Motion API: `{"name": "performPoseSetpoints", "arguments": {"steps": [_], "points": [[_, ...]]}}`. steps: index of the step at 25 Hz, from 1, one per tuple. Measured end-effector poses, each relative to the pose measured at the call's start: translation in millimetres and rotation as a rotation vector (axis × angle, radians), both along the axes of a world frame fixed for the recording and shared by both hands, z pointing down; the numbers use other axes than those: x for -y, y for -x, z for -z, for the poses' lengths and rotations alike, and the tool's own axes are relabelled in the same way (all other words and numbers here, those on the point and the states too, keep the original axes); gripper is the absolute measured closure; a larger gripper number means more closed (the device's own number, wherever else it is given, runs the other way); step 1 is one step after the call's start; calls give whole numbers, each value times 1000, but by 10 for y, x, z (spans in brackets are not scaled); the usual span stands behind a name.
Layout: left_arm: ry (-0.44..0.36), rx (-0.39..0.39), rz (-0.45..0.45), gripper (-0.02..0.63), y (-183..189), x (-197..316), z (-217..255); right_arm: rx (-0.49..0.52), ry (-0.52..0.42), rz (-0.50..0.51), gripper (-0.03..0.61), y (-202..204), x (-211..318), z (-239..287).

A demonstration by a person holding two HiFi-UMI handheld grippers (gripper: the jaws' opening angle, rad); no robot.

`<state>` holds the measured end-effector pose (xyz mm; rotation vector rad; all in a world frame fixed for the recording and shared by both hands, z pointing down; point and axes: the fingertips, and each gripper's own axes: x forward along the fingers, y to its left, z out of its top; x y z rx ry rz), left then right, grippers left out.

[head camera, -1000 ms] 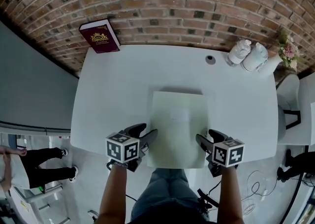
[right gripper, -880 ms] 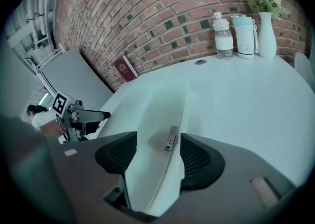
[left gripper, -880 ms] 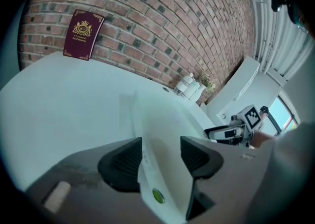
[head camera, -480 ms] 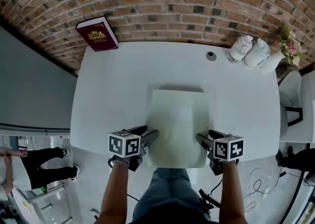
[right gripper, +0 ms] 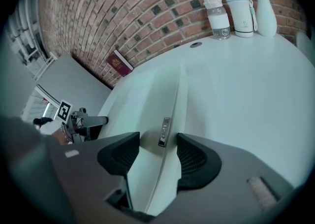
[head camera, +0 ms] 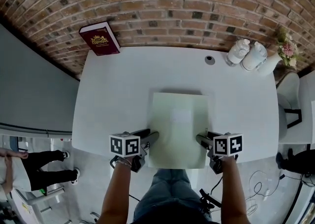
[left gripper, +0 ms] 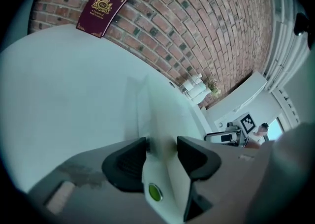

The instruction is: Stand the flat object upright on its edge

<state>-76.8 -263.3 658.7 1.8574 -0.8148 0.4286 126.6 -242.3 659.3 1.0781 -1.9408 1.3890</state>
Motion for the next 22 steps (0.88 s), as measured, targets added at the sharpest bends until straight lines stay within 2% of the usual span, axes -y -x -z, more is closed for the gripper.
{"name": "performPoseSetpoints", "arguments": {"steps": [11, 22], "points": [[-2, 62, -1, 416, -38, -16, 93, -42, 13, -20, 344, -29, -47, 52], [-86, 79, 1, 422, -59, 14, 471, -53, -53, -37, 351, -57, -45, 395]]}}
